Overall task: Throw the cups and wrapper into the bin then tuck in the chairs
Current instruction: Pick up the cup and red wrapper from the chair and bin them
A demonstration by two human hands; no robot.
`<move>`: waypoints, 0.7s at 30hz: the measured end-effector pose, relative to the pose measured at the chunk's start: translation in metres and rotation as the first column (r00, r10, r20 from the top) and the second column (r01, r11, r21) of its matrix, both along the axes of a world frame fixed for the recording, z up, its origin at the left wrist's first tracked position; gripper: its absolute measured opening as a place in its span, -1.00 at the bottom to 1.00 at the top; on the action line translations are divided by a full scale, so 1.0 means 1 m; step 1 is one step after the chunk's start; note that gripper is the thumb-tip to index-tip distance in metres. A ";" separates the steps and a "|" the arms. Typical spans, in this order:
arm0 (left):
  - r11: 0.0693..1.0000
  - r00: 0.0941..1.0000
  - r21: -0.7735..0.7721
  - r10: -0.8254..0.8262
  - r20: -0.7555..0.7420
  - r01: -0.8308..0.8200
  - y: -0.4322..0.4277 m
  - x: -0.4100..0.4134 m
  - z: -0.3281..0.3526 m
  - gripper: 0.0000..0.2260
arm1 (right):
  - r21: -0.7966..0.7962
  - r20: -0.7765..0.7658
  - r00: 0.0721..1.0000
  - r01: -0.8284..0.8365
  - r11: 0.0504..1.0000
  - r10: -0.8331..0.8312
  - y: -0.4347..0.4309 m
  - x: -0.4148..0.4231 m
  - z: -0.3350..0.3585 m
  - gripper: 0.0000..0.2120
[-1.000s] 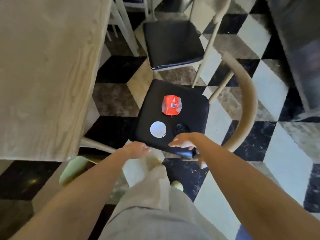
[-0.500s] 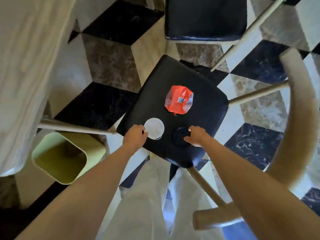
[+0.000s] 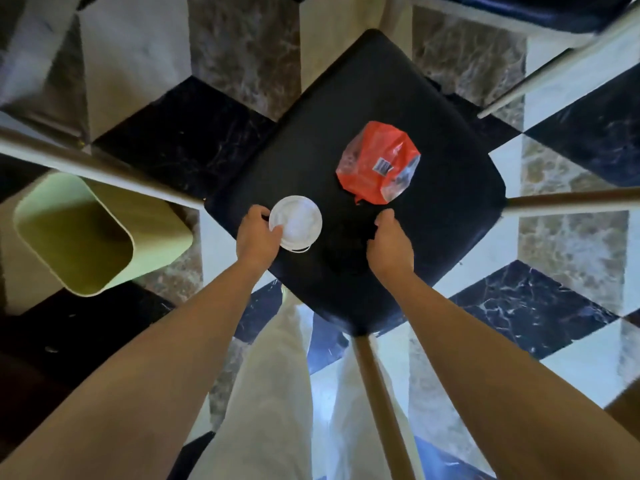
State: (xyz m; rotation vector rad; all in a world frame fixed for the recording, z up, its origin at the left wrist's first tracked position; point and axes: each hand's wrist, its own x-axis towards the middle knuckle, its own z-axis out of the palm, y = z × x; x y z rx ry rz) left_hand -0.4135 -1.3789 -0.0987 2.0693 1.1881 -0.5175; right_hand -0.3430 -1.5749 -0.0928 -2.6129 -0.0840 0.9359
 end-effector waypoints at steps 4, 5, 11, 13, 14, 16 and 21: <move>0.998 0.997 -0.003 0.070 0.034 -0.070 -0.008 0.001 0.004 -0.72 | 0.159 -0.039 0.997 -0.055 0.986 0.062 -0.005 0.019 0.007 -0.78; 0.995 0.993 -0.023 0.100 0.058 -0.099 -0.009 0.002 0.006 -0.73 | 0.205 -0.041 0.999 -0.025 0.978 0.034 -0.006 0.025 0.011 -0.79; 0.811 0.893 -0.494 0.429 0.134 -0.315 -0.019 0.004 0.015 -0.82 | 0.405 -0.055 0.989 0.151 0.902 -0.141 0.008 0.044 0.033 -0.88; 0.727 0.872 -0.604 0.478 0.103 -0.327 -0.026 0.008 0.021 -0.78 | 0.399 -0.056 0.993 0.117 0.909 -0.104 0.016 0.044 0.033 -0.89; 0.687 0.863 -0.648 0.497 0.088 -0.329 -0.029 0.010 0.023 -0.74 | 0.379 -0.055 0.995 0.093 0.921 -0.077 0.019 0.043 0.030 -0.88; 0.619 0.841 -0.703 0.538 0.056 -0.349 -0.033 0.014 0.023 -0.70 | 0.328 -0.070 0.997 0.062 0.942 -0.041 0.025 0.038 0.023 -0.88; 0.713 0.891 -0.640 0.444 0.097 -0.286 -0.043 0.016 0.014 -0.81 | 0.141 -0.045 0.997 -0.063 0.988 0.069 0.029 0.026 0.012 -0.83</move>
